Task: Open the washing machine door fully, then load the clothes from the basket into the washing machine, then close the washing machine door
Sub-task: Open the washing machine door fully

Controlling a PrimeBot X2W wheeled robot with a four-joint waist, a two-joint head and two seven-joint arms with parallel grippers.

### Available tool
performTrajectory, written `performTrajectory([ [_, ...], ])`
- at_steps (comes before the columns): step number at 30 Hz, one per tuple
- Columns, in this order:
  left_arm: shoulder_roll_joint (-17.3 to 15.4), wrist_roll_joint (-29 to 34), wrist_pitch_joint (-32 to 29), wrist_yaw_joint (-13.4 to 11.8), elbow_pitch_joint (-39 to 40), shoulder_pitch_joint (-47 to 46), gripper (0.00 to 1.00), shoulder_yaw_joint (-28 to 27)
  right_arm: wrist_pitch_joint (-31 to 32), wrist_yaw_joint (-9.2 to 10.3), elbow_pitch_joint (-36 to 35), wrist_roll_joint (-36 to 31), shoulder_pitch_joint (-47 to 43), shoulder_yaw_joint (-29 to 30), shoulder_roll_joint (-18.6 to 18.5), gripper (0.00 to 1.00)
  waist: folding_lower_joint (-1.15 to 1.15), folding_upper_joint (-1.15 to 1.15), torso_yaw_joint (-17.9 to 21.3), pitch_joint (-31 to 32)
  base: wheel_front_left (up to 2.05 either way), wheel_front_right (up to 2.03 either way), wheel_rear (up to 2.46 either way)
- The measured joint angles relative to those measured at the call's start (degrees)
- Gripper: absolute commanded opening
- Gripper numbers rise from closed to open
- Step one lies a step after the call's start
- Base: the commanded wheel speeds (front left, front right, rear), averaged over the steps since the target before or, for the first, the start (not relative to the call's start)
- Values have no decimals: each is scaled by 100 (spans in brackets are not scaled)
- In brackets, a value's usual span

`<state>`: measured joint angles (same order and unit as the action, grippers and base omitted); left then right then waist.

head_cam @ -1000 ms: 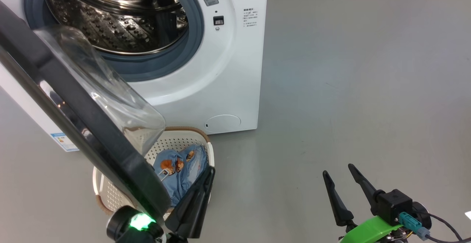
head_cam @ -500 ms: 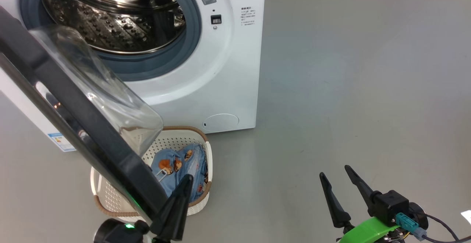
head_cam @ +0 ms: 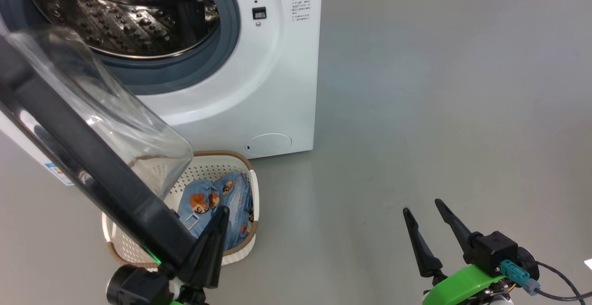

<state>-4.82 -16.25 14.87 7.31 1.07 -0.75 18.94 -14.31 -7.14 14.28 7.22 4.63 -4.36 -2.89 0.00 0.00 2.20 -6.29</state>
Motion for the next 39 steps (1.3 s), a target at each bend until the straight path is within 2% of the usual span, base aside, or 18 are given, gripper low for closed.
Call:
performTrajectory([
  [11,112,-4,0,3,-127,-68,0,-87,0,0,-2,25,21,93,-1,100,0,0,-76,-70,0,0,0],
  [39,265,104,1,59,-59,174,0,-212,0,0,43,41,18,109,-3,100,0,0,-901,-11,0,0,0],
])
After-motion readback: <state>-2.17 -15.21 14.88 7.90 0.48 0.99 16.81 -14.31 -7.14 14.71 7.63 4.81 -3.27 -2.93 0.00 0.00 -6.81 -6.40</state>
